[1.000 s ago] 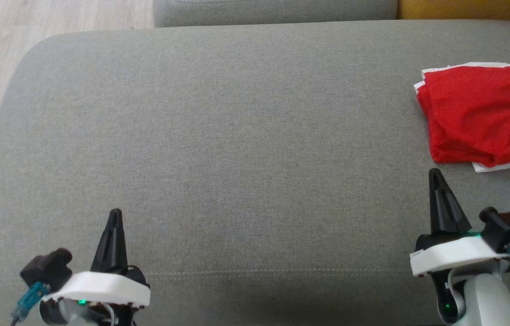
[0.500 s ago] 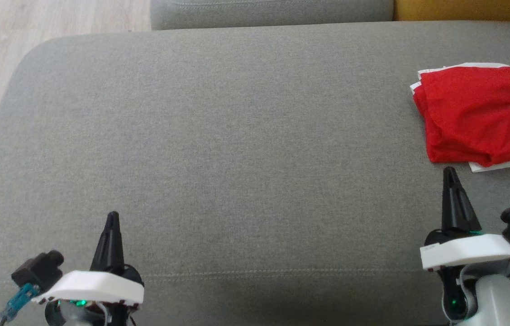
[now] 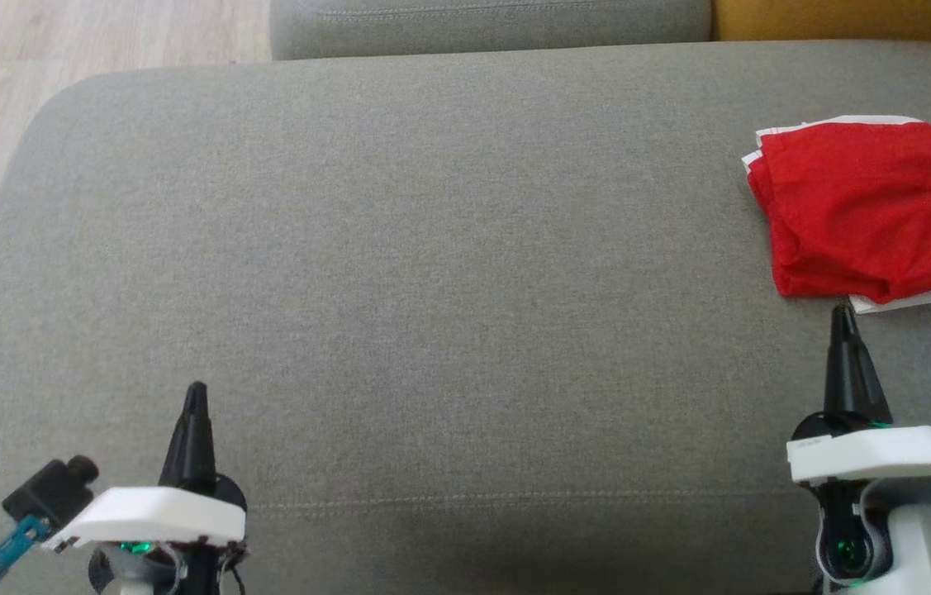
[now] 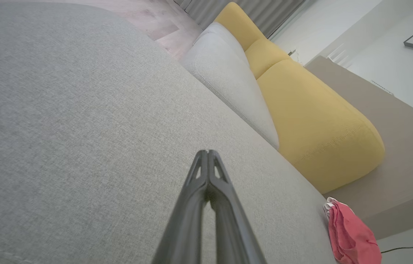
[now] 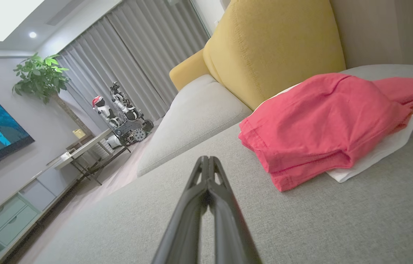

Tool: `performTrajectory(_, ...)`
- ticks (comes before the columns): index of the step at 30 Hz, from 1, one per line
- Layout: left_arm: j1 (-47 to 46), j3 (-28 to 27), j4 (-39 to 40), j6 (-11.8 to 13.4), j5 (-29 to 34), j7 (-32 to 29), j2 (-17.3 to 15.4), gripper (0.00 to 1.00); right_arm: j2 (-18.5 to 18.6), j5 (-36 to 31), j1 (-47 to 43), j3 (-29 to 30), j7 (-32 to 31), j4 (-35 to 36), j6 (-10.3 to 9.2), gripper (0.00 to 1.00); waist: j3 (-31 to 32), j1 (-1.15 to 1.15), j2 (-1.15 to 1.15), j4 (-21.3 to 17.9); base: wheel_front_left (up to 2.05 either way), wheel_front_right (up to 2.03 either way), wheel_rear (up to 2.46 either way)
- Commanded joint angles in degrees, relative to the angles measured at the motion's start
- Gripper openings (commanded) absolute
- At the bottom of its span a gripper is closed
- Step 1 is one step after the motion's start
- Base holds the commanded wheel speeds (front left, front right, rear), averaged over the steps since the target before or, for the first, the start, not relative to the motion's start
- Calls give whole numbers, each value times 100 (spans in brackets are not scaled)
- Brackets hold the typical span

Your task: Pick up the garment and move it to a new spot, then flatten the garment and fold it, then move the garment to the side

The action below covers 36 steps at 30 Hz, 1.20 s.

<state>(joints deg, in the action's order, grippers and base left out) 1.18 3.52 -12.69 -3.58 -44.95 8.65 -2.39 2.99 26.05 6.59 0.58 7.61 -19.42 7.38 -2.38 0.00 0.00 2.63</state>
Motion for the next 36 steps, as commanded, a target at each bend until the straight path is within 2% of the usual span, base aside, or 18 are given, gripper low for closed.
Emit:
performTrajectory(1,-294,-123,162,-65,-179,-34,-84,0,8,250,160,4,-48,231,5,0,5,0,0,-6,0,0,0)
performTrajectory(36,-471,-417,43,-199,-2107,-588,-119,0,0,2870,77,247,-609,358,7,0,94,0,0,-112,0,0,0)
